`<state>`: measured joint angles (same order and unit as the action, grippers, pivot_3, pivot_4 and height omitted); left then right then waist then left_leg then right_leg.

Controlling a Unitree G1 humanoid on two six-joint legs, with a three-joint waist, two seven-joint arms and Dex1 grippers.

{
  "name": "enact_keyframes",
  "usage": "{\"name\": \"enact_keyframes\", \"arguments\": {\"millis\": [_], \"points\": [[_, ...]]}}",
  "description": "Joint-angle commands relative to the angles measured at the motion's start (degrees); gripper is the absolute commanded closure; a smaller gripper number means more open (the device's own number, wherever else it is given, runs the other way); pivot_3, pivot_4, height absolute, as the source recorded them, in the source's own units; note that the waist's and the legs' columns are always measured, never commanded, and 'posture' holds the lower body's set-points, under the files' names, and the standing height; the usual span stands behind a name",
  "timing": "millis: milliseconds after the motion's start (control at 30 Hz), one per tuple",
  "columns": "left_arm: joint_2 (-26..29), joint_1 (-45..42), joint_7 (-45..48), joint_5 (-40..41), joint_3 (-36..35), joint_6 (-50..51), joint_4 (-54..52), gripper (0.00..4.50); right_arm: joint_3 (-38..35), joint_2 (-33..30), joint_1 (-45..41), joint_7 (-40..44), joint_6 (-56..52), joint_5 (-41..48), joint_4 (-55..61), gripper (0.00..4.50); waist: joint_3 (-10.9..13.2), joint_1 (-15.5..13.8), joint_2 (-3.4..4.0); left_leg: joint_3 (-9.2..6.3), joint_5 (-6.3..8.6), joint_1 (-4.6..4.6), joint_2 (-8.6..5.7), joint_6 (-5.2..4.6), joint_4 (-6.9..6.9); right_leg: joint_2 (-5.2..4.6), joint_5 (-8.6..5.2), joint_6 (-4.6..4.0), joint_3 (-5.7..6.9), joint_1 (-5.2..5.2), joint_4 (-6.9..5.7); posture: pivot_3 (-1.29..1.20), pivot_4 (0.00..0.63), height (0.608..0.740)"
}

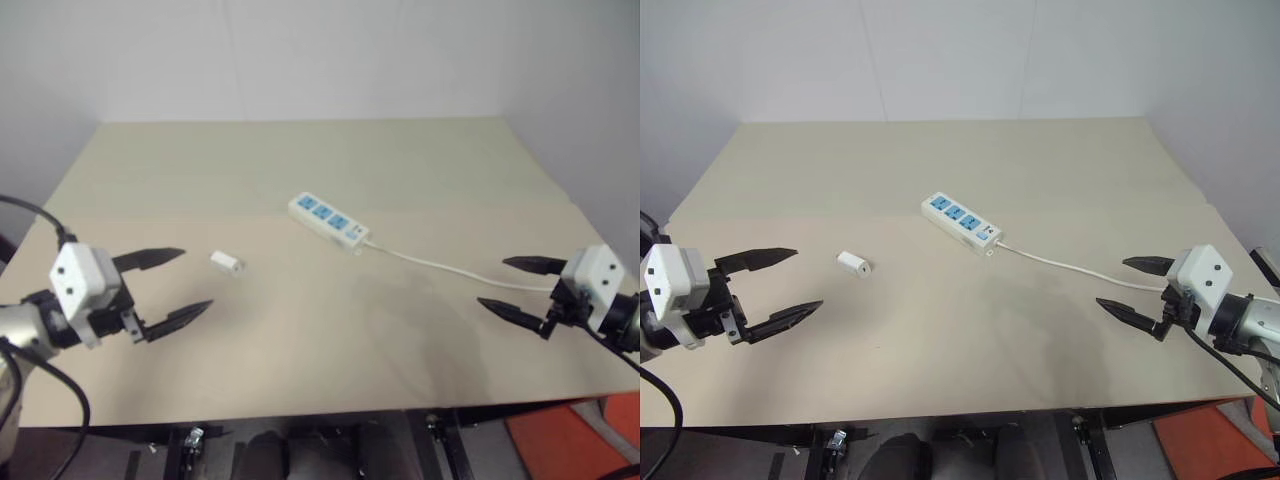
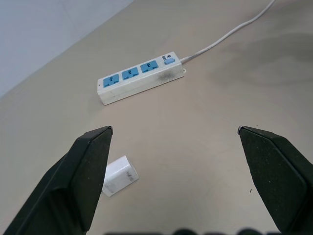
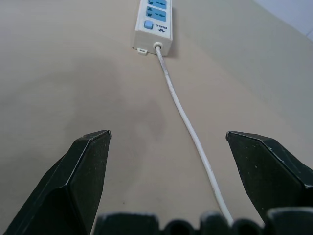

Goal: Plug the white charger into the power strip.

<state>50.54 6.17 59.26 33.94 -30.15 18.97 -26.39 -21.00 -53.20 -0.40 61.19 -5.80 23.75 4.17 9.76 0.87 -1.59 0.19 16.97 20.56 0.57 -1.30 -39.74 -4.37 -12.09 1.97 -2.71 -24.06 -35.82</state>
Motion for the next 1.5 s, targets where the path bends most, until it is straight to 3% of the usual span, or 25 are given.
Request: {"name": "enact_keyframes", "arguments": {"millis": [33, 500, 667, 833, 1033, 1333, 1433, 1500], "points": [[0.37, -1.16, 0.21, 0.18, -0.01, -1.23, -0.05, 0.00, -1.70, -0.22, 0.45, -0.23, 0.22, 0.18, 1.28, 0.05, 0.00, 0.00, 0.00, 0.00, 0.00, 0.00, 0.00, 0.00, 0.00, 0.00, 0.00, 0.00, 0.00, 0.00, 0.00, 0.00, 0.150, 0.740], [0.35, -1.62, 0.38, -0.40, 0.27, -1.62, 0.19, 0.00, -1.01, 0.33, 0.20, -0.79, 0.72, -0.17, 1.27, 0.05, 0.00, 0.02, 0.00, 0.00, 0.00, 0.00, 0.00, 0.00, 0.00, 0.00, 0.00, 0.00, 0.00, 0.00, 0.00, 0.00, 0.150, 0.740], [0.31, -3.86, -0.06, -0.72, 2.68, -1.69, 0.61, 0.00, 4.29, 2.72, -6.62, -0.70, 0.87, -1.39, -3.34, 0.05, 0.00, 0.34, -0.01, 0.01, 0.00, -0.02, 0.00, 0.00, -0.01, 0.00, 0.01, -0.01, -0.01, 0.02, 0.00, 0.00, 0.150, 0.740], [1.27, -6.56, 1.21, -2.98, 6.80, -2.68, 2.94, 0.00, 13.58, 9.18, -21.04, 0.31, 2.31, -5.70, -17.76, 0.05, -0.01, 0.68, -0.02, 0.04, 0.00, -0.08, 0.02, 0.00, -0.02, 0.05, 0.06, -0.07, -0.02, 0.02, -0.02, 0.00, 0.150, 0.740], [1.33, -9.00, 1.98, -5.39, 10.47, -4.47, 5.22, 0.00, 21.16, 18.84, -40.08, -1.49, 9.37, -14.27, -45.52, 0.05, 0.01, 1.52, -0.01, 0.01, 0.00, 0.09, 0.02, 0.00, 0.02, 0.03, 0.08, -0.10, 0.00, -0.15, -0.01, 0.00, 0.150, 0.740], [1.78, -5.70, 2.32, -4.97, 9.65, -3.63, 2.56, 0.00, 25.19, 22.78, -49.20, -0.03, 15.83, -21.29, -64.83, 0.05, 0.01, 1.64, 0.02, -0.22, 0.07, 0.62, 0.17, 0.09, 0.04, -0.07, 0.10, -0.05, 0.19, -0.47, 0.11, 0.00, 0.150, 0.740], [1.98, -4.52, 2.17, -5.13, 9.26, -3.54, 2.25, 0.00, 24.90, 23.24, -50.14, 1.20, 15.09, -21.58, -66.81, 0.62, 0.01, 1.69, 0.02, -0.27, 0.10, 0.58, 0.18, 0.11, 0.04, -0.06, 0.11, -0.04, 0.19, -0.43, 0.13, 0.00, 0.150, 0.740], [2.13, -4.26, 2.16, -5.00, 9.43, -3.44, 2.02, 0.00, 25.05, 23.29, -50.36, 1.99, 15.47, -21.90, -67.22, 1.32, 0.01, 1.72, 0.02, -0.25, 0.10, 0.51, 0.18, 0.11, 0.03, -0.05, 0.11, -0.04, 0.19, -0.38, 0.07, 0.00, 0.150, 0.740]]}}
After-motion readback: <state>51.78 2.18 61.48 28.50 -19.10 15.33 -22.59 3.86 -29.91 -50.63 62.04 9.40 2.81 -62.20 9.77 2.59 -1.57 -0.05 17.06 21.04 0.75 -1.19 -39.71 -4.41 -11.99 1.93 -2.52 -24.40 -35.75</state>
